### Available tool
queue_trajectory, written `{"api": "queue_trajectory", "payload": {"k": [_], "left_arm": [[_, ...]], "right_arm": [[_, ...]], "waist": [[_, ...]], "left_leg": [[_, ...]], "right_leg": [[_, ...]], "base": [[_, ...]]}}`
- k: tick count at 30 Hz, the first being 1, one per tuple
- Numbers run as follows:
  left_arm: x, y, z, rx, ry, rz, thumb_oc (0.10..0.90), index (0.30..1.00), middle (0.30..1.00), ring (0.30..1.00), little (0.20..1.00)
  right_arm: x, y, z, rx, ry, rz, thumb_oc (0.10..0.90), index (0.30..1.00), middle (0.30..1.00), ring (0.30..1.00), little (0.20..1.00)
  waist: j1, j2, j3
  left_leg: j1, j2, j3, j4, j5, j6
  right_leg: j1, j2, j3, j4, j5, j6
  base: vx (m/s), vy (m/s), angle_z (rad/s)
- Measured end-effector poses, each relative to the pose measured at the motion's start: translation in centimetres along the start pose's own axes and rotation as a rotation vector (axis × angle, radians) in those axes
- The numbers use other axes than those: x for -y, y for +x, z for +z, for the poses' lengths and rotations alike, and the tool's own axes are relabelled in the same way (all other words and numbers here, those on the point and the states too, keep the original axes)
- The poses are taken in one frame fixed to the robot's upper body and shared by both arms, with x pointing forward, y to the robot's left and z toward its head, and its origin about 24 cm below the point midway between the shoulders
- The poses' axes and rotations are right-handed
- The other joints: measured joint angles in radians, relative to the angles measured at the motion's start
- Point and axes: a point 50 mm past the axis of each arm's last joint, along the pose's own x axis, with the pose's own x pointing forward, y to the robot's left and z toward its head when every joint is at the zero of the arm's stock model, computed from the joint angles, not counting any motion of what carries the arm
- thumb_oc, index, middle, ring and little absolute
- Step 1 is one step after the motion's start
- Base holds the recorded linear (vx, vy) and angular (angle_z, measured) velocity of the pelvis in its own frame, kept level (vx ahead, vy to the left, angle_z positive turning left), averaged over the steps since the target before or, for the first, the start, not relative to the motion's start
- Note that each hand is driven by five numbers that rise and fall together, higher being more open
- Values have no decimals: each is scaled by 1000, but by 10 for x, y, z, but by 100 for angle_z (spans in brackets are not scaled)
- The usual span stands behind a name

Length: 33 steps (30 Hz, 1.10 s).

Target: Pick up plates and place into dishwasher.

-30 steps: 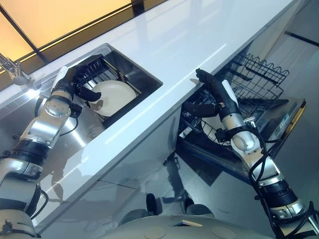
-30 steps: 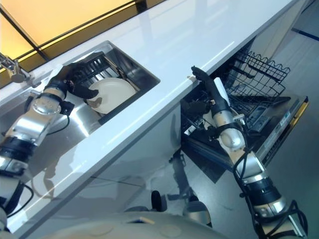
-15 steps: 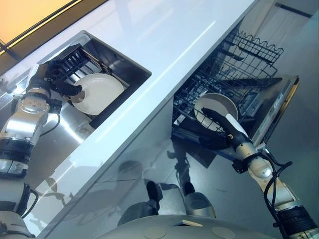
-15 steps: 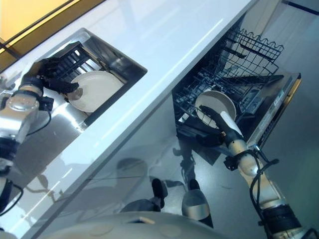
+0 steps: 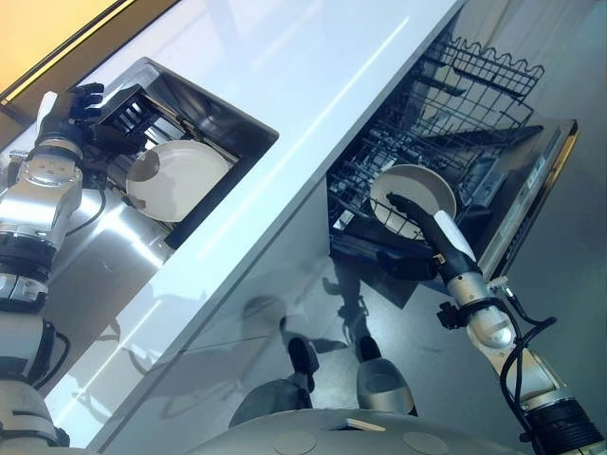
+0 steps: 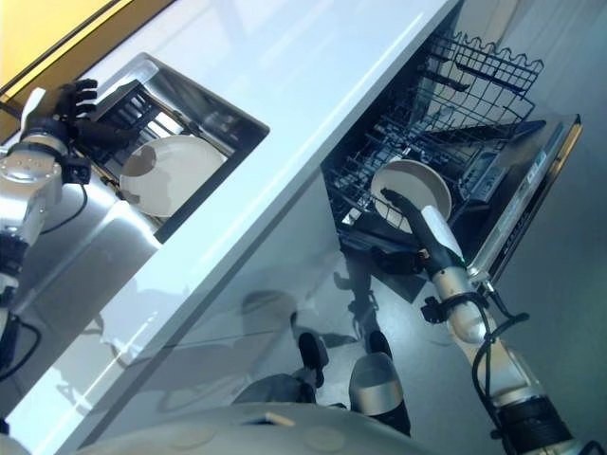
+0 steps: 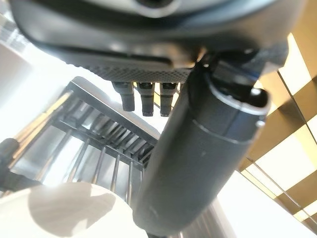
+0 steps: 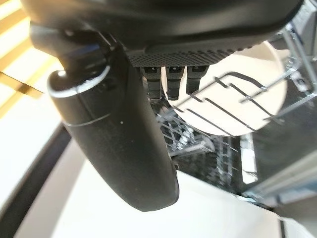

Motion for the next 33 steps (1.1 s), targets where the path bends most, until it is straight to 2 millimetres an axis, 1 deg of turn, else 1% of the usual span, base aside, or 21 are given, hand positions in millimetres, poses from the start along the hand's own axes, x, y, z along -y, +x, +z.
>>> {"api": "queue_trajectory", "payload": {"k": [2, 5, 7, 9, 12, 14, 19, 25, 29, 33], "left_arm": [[0, 0, 0, 1, 0, -1, 800, 900, 900, 900, 900], [1, -1, 0, 2, 0, -2, 800, 900, 900, 900, 900], [1, -1, -4, -8, 4, -3, 800, 900, 900, 900, 900], [2, -2, -6, -14, 5, -7, 800, 900, 900, 900, 900], [1, -2, -6, -15, 0, -9, 800, 900, 900, 900, 900], [1, -2, -6, -15, -3, -14, 800, 900, 900, 900, 900], [3, -2, -6, -18, -6, -41, 800, 900, 900, 900, 900], [8, -2, -13, -70, -96, -70, 800, 900, 900, 900, 900], [9, -6, -28, -111, -167, -77, 800, 900, 900, 900, 900], [11, -10, -42, -152, -225, -71, 800, 900, 900, 900, 900]], "right_arm": [[9, 2, 11, 62, -18, -29, 800, 900, 900, 900, 900], [38, 9, 31, 198, -47, -155, 800, 900, 900, 900, 900], [71, 20, 50, 314, -56, -322, 800, 900, 900, 900, 900], [99, 24, 66, 398, -69, -462, 800, 900, 900, 900, 900], [127, 24, 84, 498, -99, -601, 800, 900, 900, 900, 900], [133, 22, 89, 522, -124, -612, 800, 900, 900, 900, 900], [133, 22, 91, 529, -137, -595, 800, 900, 900, 900, 900], [135, 22, 97, 550, -171, -557, 800, 900, 900, 900, 900], [134, 23, 99, 553, -178, -539, 800, 900, 900, 900, 900], [136, 23, 99, 545, -185, -529, 800, 900, 900, 900, 900]], "waist": [[-1, 0, 0], [1, 1, 0], [4, 1, 1], [5, 4, 2], [8, 5, 3], [7, 5, 3], [5, 5, 3], [6, 6, 3], [3, 8, 3], [3, 23, 7]], "left_leg": [[1, -1, 2, 0, 0, 0], [4, -2, 3, 0, 0, 0], [8, -2, 4, 0, 0, 0], [12, -2, 4, 0, 0, 0], [16, -1, 4, 0, 0, 0], [19, -1, 3, 0, 0, 0], [26, 0, 1, 0, 0, 0], [34, -2, -1, 0, 0, 0], [36, -2, 0, 0, 0, 0], [35, -3, 2, 0, 0, 1]], "right_leg": [[0, -1, 3, 0, 1, 2], [0, -2, 7, 2, 2, 3], [0, -2, 13, 3, 3, 5], [1, -2, 15, 5, 3, 5], [5, -1, 16, 5, 3, 5], [9, -1, 16, 5, 3, 5], [17, 0, 14, 3, 3, 5], [25, -2, 13, 3, 3, 5], [25, -3, 15, 3, 3, 5], [18, -5, 20, 9, 2, 6]], "base": [[28, 37, -5], [22, 23, -2], [42, 38, -6], [40, 26, -3], [10, 2, 0], [18, -4, 0], [33, 0, 1], [20, 44, 0], [5, 92, -2], [8, 92, -3]]}}
